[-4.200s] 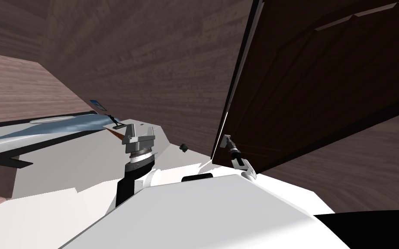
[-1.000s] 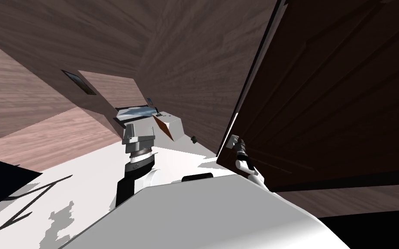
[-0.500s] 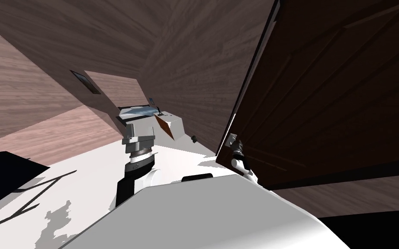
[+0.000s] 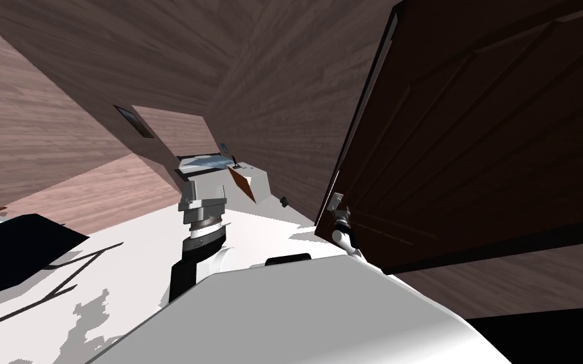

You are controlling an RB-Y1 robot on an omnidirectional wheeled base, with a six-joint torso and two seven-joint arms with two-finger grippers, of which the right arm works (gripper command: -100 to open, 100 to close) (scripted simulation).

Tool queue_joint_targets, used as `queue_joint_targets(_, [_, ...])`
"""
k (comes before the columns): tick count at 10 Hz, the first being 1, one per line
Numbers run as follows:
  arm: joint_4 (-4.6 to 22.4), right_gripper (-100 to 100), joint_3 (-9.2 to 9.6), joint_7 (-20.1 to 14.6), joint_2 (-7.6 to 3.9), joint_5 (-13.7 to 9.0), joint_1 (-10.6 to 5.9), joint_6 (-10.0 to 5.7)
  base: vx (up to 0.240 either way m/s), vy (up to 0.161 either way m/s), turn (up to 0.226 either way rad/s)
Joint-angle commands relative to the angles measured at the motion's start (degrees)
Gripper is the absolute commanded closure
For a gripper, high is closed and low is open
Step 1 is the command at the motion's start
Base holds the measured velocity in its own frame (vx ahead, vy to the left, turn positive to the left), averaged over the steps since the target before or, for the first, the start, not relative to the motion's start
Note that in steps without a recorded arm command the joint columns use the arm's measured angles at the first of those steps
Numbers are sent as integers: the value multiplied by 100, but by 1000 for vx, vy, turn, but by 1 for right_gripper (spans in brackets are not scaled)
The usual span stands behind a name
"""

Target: Pull the door open

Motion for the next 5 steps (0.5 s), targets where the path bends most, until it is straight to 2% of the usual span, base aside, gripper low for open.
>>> queue_joint_targets(1, [-133,-100,24,-259,190,-256,7,34,-106,-9,21])
queue_joint_targets(5, [-406,-100,54,-708,552,-739,23,116,-75,-9,18])
